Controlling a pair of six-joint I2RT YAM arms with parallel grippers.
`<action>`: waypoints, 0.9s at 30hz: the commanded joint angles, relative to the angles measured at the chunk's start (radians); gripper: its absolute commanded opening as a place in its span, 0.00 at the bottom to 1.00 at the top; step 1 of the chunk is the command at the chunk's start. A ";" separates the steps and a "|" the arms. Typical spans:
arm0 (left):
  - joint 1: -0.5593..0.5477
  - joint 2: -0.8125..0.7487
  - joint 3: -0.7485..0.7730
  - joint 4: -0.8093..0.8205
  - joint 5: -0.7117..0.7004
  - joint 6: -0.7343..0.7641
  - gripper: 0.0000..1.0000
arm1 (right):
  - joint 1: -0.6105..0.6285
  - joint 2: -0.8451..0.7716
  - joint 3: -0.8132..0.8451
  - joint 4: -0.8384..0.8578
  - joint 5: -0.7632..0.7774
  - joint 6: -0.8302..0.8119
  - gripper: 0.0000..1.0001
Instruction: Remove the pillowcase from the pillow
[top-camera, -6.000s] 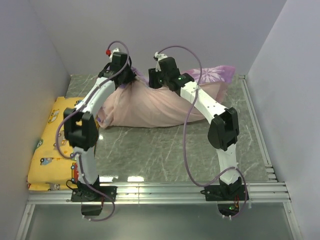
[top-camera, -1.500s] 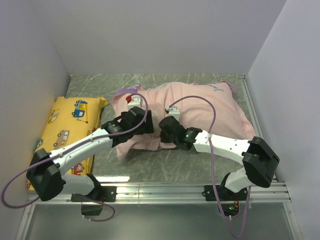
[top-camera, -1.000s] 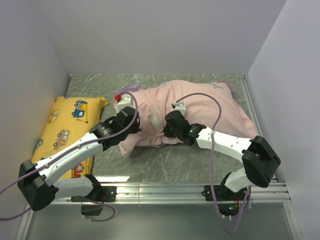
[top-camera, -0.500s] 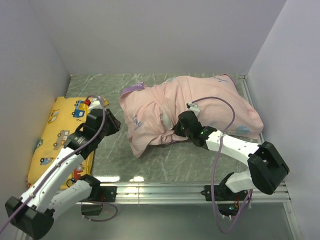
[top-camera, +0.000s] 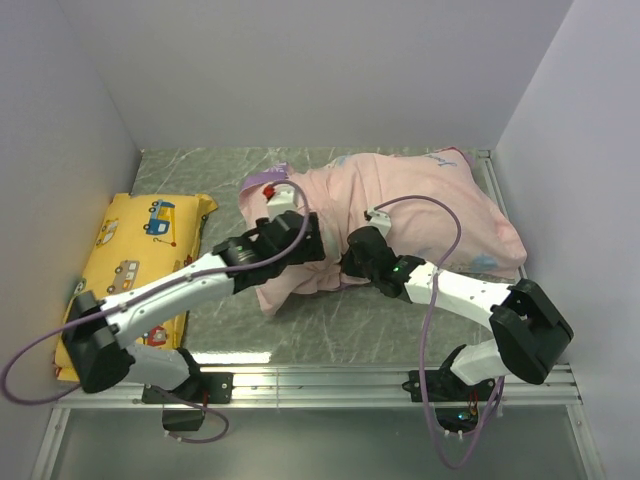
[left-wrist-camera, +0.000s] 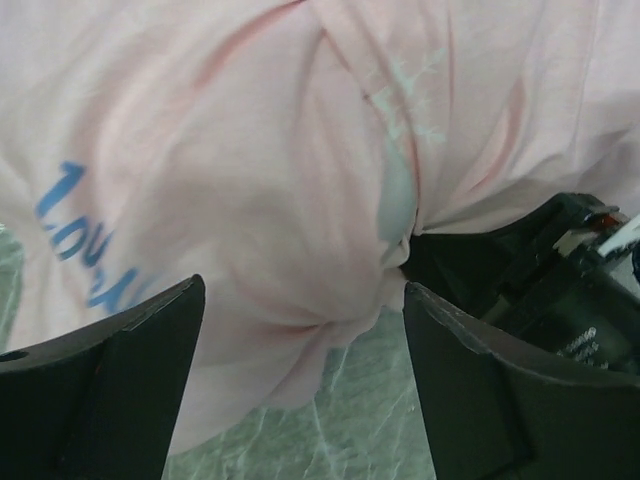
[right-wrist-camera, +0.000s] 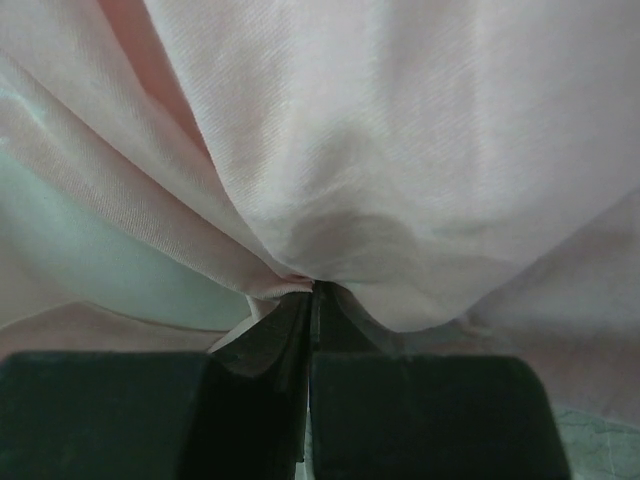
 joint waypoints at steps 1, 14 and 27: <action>-0.041 0.094 0.104 0.032 -0.101 -0.030 0.87 | 0.017 0.012 0.020 -0.028 0.001 0.008 0.00; -0.034 0.198 0.155 -0.130 -0.267 -0.073 0.03 | 0.012 -0.014 0.038 -0.090 0.056 -0.016 0.00; 0.627 -0.360 -0.255 -0.020 0.289 0.025 0.01 | -0.048 -0.056 -0.012 -0.093 0.050 -0.001 0.00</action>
